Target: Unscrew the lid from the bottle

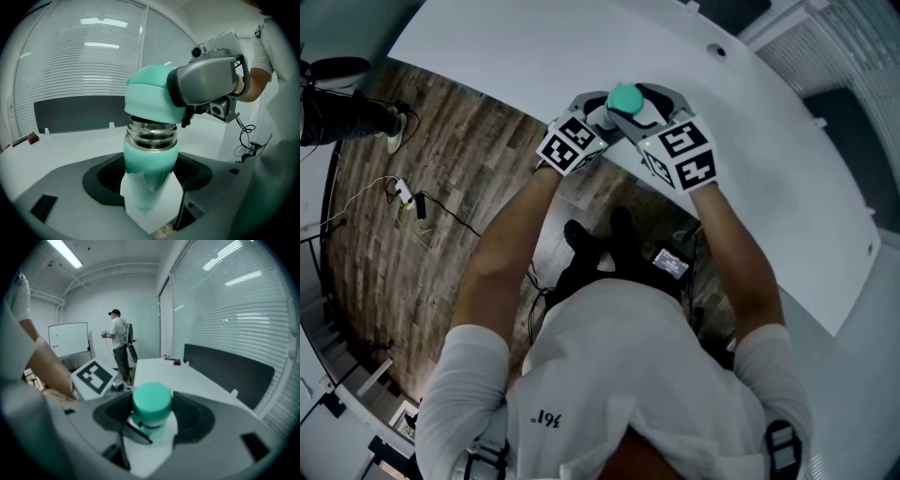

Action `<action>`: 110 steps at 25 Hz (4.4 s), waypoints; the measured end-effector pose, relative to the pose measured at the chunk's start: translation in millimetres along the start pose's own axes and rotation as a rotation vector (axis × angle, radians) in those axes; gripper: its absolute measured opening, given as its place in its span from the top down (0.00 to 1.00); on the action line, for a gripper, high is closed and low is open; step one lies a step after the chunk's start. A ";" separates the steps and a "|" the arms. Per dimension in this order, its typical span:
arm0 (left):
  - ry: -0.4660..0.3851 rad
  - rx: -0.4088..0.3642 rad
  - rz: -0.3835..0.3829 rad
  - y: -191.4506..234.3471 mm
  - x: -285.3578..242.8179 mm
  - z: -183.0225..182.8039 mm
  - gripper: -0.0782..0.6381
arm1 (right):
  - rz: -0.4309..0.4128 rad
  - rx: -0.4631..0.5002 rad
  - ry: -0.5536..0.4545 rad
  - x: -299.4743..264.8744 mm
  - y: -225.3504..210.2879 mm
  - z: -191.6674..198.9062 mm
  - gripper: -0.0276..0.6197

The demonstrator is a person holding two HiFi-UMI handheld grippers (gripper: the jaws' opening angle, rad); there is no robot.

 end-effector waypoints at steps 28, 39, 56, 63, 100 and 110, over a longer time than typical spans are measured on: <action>-0.009 -0.028 -0.045 -1.7 13.8 -6.6 0.43 | 0.028 -0.033 -0.019 7.8 -1.0 -0.2 0.52; -0.033 -0.030 -0.059 0.0 21.6 -11.8 0.43 | 0.043 -0.059 -0.027 10.0 -6.1 1.0 0.52; -0.180 0.033 -0.027 -3.8 65.3 -38.6 0.43 | 0.052 -0.093 -0.099 30.6 -7.3 -19.0 0.52; -0.278 0.077 -0.019 -6.9 94.0 -59.1 0.43 | 0.061 -0.104 -0.152 49.6 -7.0 -36.1 0.52; -0.787 0.437 0.000 -83.2 250.4 -90.5 0.59 | 0.016 -0.361 -0.429 156.8 50.8 -60.5 0.52; -0.776 0.567 -0.017 -90.7 251.2 -53.3 0.59 | -0.021 -0.436 -0.414 153.1 56.3 -38.6 0.52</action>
Point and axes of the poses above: the fingertips, and each gripper's own axes: x backward along the fingers, y to its left, z out of its underside, the point moved 8 cm from there along x, backward along the fingers
